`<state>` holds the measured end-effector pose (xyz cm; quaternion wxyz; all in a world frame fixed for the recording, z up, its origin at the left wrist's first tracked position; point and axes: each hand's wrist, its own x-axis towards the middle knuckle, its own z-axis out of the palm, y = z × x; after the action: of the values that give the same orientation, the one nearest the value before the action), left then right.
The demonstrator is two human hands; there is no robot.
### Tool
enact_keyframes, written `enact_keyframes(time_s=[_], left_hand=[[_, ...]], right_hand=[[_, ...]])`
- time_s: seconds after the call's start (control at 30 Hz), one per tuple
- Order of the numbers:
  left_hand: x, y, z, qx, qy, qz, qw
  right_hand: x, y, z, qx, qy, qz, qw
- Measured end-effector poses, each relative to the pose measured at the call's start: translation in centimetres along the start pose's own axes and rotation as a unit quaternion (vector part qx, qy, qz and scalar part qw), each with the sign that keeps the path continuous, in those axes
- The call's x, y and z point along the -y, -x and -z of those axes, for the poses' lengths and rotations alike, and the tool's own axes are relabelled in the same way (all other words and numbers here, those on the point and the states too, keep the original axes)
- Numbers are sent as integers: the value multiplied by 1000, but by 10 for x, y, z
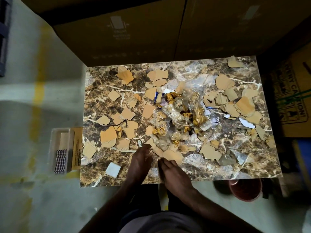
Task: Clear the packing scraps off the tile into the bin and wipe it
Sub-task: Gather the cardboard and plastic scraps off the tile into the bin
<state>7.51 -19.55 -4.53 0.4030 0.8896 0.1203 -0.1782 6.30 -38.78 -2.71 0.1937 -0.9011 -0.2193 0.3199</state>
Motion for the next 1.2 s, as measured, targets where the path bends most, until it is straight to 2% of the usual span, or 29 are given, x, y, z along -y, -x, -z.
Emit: enact_keyframes(time_s=[0.17,0.47,0.6,0.7,0.93,1.07,1.13,1.2], left_hand=[[5,-7,-7,11,-14,-53,998],[-4,-18,-6,9,-10,-66,998],[-3,-14,-13,120,-91,-165,975],[1,-15,-19,139,-129,-182,965],[-10,-38,-28,125,-104,-197,967],[-3,-32,-29,114,-63,-177,976],[2,-20,-25,88,-65,-161,981],[11,0,-21,54,-49,-141,987]], right_hand=[[-19,-1,23,-7,15,-24,1000],[-50,3,34,-31,27,-36,999],[-54,24,26,-39,4,-75,996],[-63,27,25,-39,6,-80,996],[-63,1,36,-93,44,-45,994],[-56,-1,28,-59,53,-22,997],[-44,6,19,-41,57,23,997],[-31,16,5,10,70,91,993]])
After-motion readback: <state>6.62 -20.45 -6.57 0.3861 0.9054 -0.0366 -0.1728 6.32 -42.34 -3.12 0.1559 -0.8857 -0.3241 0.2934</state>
